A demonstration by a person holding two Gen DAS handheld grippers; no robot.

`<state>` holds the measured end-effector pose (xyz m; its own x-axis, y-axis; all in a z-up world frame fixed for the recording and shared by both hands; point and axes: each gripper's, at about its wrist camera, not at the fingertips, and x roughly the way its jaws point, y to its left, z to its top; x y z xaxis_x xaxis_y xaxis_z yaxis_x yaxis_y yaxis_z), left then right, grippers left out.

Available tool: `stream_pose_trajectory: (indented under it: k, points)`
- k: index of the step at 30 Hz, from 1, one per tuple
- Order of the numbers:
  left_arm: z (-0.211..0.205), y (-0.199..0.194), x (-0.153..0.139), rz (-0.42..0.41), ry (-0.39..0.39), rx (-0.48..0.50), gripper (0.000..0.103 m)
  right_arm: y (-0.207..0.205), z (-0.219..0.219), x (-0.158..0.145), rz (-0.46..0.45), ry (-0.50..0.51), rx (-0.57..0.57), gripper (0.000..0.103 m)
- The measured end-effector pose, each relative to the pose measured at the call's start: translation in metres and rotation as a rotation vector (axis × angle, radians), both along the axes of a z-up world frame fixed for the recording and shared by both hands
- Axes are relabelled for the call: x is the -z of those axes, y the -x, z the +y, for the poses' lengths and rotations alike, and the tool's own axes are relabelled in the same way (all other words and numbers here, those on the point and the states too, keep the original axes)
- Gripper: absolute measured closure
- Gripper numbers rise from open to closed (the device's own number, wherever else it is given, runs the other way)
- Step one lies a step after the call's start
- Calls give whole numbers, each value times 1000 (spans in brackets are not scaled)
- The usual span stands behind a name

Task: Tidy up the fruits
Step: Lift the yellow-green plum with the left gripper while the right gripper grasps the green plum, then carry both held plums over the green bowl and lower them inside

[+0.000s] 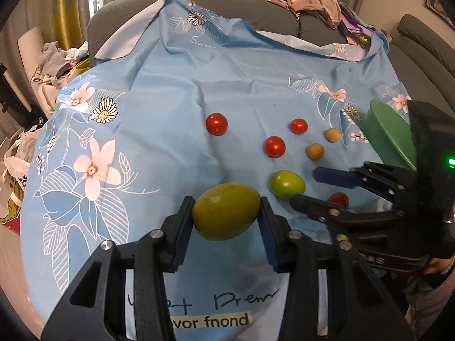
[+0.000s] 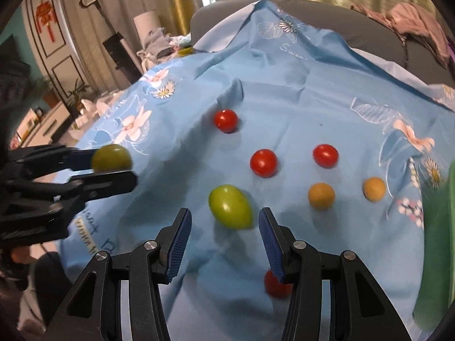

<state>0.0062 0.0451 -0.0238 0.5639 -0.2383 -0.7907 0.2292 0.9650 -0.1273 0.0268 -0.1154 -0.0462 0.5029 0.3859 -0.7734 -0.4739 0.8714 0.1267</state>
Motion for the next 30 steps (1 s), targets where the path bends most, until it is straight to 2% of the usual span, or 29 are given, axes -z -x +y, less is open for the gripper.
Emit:
stream_pose_trajectory:
  k: [6, 9, 12, 16, 30]
  points:
    - [1, -1, 2, 4, 0, 1, 59, -13, 10, 11, 17, 38, -10, 53]
    - [1, 0, 3, 3, -7, 0, 59, -18, 12, 16, 54, 38, 0, 53]
    - [2, 0, 3, 3, -9, -2, 59, -20, 14, 19, 68, 38, -3, 64]
    - [4, 1, 3, 2, -11, -6, 59, -20, 11, 18, 73, 15, 11, 65]
    - [-5, 13, -6, -13, -21, 15, 59, 7, -8, -18, 39, -115, 29, 65]
